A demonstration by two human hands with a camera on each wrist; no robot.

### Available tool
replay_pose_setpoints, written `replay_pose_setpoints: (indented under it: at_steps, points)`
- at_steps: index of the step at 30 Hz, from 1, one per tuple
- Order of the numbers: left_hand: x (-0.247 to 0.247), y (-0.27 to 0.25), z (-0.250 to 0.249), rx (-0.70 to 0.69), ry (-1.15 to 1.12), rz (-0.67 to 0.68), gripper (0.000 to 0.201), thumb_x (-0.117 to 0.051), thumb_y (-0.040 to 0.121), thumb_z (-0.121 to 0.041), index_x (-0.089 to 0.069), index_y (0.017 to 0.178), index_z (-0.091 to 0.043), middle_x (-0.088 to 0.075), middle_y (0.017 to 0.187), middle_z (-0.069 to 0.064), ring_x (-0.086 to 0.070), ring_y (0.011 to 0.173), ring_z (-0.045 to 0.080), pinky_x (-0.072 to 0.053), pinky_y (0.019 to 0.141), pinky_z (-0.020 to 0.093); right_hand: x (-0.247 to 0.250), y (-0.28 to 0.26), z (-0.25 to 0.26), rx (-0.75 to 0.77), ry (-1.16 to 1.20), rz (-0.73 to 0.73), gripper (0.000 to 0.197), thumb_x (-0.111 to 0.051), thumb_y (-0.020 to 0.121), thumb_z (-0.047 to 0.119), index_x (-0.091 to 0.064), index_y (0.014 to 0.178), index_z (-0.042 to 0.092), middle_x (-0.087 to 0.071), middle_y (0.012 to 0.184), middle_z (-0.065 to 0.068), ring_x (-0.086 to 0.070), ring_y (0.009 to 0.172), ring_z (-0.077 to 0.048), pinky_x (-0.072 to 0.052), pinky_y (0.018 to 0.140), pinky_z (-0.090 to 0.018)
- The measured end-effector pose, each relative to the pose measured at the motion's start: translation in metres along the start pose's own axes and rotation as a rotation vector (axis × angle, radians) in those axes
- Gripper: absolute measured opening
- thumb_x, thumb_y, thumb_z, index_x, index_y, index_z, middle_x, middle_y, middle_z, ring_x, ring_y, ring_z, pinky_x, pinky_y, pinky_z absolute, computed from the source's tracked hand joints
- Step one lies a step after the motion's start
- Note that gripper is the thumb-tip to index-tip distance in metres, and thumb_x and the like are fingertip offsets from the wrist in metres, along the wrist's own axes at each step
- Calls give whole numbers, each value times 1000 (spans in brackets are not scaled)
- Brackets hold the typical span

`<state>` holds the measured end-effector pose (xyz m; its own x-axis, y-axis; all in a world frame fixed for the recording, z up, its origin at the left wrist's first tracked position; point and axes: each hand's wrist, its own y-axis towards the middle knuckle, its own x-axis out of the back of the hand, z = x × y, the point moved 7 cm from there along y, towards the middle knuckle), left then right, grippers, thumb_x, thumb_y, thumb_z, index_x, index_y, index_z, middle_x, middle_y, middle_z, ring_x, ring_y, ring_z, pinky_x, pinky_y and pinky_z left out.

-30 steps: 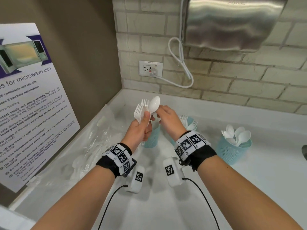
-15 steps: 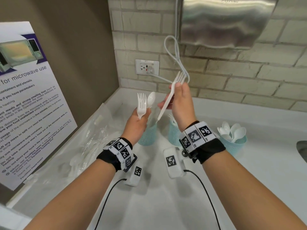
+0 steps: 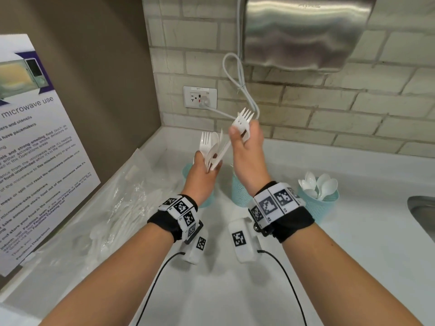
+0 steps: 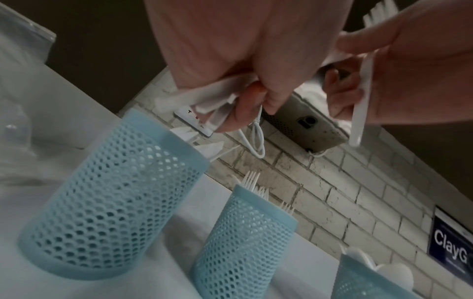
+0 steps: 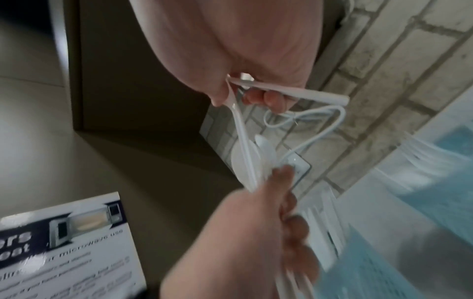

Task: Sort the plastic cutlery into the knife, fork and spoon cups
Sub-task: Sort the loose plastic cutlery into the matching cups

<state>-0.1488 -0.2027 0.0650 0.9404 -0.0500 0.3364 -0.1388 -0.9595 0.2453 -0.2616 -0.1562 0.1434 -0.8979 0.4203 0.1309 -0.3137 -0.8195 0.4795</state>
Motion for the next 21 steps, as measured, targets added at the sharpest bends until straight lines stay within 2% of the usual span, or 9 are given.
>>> replay_pose_setpoints:
  at_steps: [3,6,8,10,13,14,16,19,21]
  points:
    - [0,-2,-2,-37,42,-24,19,-47,98,-23,-36,100,-7,-55,86,0,-54,79,20,-36,63,22,14,8,14,36,67,-18,12,-37,101,24,-40,109,15,-54,86,-2,-54,77,-12,-46,73,-23]
    - [-2,-3,-6,-78,140,-41,18,-43,99,-25,-36,103,-9,-57,87,6,-56,77,26,-38,64,29,13,7,10,-8,61,11,12,-39,100,23,-39,111,17,-50,68,6,-54,58,-11,-47,61,-30]
    - [-4,-4,-6,-81,201,-54,21,-42,99,-27,-37,111,-10,-56,90,3,-55,76,25,-38,64,28,8,4,-1,-45,20,21,21,-52,95,27,-47,112,15,-56,76,9,-56,67,-11,-47,68,-29]
    - [-5,-5,-6,-85,242,-60,26,-40,99,-30,-36,119,-13,-53,92,-3,-53,75,21,-38,65,29,4,-1,-16,-141,-31,32,36,-68,83,35,-58,110,15,-67,89,6,-64,81,-13,-51,77,-28]
    - [-11,-6,-7,-112,281,-37,30,-38,99,-31,-34,126,-16,-48,97,-7,-51,76,18,-38,66,31,3,-8,-34,-230,-167,51,20,-73,77,40,-69,81,21,-69,74,5,-65,72,-13,-51,69,-30]
    - [-14,-6,-5,-105,264,-27,28,-38,99,-31,-34,124,-18,-49,97,-7,-51,75,17,-37,65,30,4,-8,-35,-241,-177,46,16,-72,78,38,-70,77,22,-69,72,5,-65,71,-14,-50,69,-32]
    - [-19,-4,-1,-97,205,-11,18,-40,99,-30,-36,113,-20,-55,94,-3,-56,76,19,-38,63,30,8,-7,-38,-269,-154,37,11,-71,81,30,-73,80,19,-71,75,1,-66,73,-16,-51,73,-33]
    - [-27,-2,-2,-145,185,33,14,-41,99,-23,-36,108,-14,-58,97,4,-59,85,21,-46,73,35,13,-4,-39,-330,-69,71,12,-71,80,20,-74,84,8,-73,82,-8,-68,78,-23,-53,79,-37]
    - [-32,-2,-5,-160,138,62,9,-41,99,-20,-37,103,-14,-57,91,2,-58,83,16,-46,74,32,18,-3,-35,-344,-9,62,14,-70,80,19,-72,83,6,-72,80,-9,-69,77,-24,-54,80,-41]
